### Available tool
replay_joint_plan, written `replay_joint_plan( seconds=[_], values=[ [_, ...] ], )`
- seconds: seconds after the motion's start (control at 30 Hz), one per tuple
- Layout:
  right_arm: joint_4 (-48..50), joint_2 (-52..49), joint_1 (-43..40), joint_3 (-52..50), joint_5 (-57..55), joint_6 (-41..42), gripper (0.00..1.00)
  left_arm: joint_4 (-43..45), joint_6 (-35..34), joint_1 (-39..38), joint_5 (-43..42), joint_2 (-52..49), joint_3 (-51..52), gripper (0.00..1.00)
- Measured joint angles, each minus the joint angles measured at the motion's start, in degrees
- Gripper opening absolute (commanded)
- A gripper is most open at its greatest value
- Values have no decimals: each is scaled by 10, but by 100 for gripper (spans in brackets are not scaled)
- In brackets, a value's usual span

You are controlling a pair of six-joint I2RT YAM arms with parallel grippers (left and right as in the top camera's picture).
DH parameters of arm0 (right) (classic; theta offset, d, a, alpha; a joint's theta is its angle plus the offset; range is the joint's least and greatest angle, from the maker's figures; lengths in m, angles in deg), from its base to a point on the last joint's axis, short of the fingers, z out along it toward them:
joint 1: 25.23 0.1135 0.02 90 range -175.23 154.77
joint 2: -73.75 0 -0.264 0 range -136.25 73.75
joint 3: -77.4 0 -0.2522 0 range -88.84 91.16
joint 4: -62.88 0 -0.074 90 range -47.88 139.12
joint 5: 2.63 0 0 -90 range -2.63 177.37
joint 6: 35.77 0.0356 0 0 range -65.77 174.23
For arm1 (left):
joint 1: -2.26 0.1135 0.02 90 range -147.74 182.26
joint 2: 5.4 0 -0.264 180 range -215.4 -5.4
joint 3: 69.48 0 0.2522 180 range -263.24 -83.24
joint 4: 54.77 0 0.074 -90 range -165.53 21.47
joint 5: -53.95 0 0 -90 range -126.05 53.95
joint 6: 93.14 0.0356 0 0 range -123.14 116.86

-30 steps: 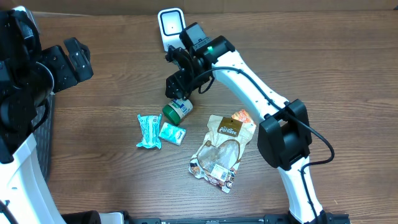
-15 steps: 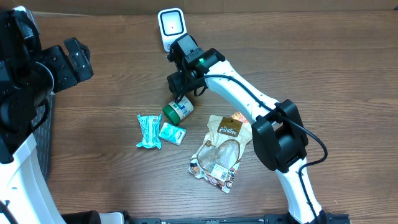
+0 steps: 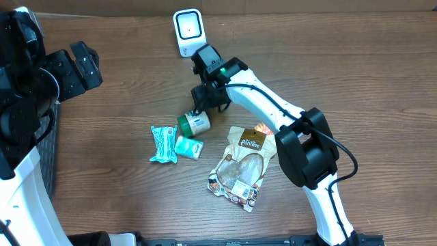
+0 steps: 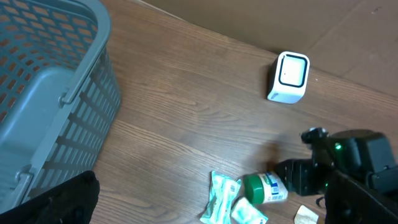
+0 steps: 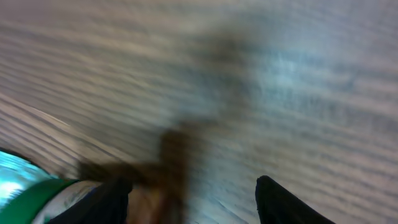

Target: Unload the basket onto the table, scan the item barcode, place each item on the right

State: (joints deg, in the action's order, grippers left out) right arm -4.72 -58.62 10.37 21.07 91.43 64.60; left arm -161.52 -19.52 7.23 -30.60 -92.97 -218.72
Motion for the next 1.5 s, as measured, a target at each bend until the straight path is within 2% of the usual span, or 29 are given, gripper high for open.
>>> replay_joint_plan(
  seconds=[0.27, 0.5, 0.57, 0.67, 0.7, 1.07, 1.5],
  values=[
    [-40, 0, 0, -23, 0, 1, 61, 0, 0, 0, 0, 0, 0, 100],
    [-70, 0, 0, -17, 0, 0, 71, 0, 0, 0, 0, 0, 0, 100],
    [-88, 0, 0, -1, 0, -7, 76, 0, 0, 0, 0, 0, 0, 100],
    [-95, 6, 1, 30, 2, -32, 97, 0, 0, 0, 0, 0, 0, 100],
    [-94, 10, 2, 36, 3, -43, 100, 0, 0, 0, 0, 0, 0, 99],
    [-82, 34, 45, 53, 67, -208, 100, 0, 0, 0, 0, 0, 0, 100],
    [-75, 13, 80, 52, 64, -265, 99, 0, 0, 0, 0, 0, 0, 100]
  ],
)
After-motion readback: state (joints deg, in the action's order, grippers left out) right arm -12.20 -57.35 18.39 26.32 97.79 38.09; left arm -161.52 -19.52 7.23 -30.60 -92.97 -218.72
